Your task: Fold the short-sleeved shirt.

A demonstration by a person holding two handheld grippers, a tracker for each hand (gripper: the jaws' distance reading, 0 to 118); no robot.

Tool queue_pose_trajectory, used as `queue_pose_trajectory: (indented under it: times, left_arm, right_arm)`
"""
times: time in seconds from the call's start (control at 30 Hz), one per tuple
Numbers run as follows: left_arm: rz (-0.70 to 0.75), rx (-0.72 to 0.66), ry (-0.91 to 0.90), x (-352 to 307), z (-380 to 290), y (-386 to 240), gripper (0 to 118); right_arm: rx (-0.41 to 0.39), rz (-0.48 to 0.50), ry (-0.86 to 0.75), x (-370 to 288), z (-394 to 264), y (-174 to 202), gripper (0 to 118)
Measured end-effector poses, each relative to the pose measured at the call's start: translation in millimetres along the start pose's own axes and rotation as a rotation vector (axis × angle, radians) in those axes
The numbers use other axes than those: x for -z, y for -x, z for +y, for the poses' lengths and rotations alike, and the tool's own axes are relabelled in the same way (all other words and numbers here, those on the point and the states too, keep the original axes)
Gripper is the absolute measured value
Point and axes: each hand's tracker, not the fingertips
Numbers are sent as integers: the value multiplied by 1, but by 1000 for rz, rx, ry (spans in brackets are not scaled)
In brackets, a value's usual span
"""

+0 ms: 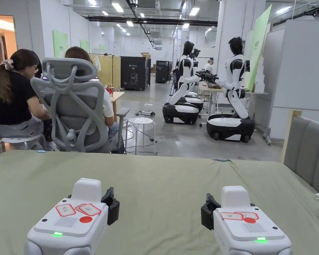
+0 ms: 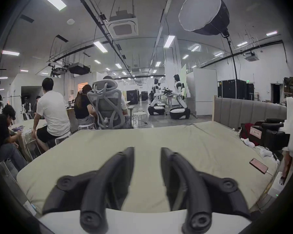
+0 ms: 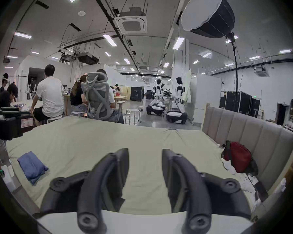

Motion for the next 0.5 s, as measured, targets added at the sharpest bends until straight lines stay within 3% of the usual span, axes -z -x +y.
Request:
queue_pose_trajectory:
  times: [0.07, 0.1, 0.13, 0.17, 0.2, 0.23, 0.4, 0.5]
  left_arm:
    - [16, 7, -12, 0, -3, -2, 63]
    - [23, 15, -16, 1, -3, -3, 89]
    - [24, 16, -19, 1, -4, -3, 103]
    - [23, 19, -24, 1, -5, -4, 108]
    - [23, 20, -29, 1, -5, -4, 108]
    - [24, 19, -31, 1, -5, -5, 108]
    - [25, 13, -37, 2, -4, -5, 118]
    - [24, 18, -47, 1, -2, -5, 118]
  right_arm:
    - [-1, -1, 3, 1, 0, 0, 48]
    - [-1, -8, -2, 1, -1, 0, 55]
    - [0, -12, -6, 1, -1, 0, 66]
    - [3, -9, -10, 0, 0, 0, 79]
    - [7, 2, -10, 0, 0, 0, 101]
    - [11, 17, -10, 0, 1, 0, 114]
    - [3, 2, -47, -6, -1, 3, 118]
    - [-1, -1, -45, -5, 2, 2, 118]
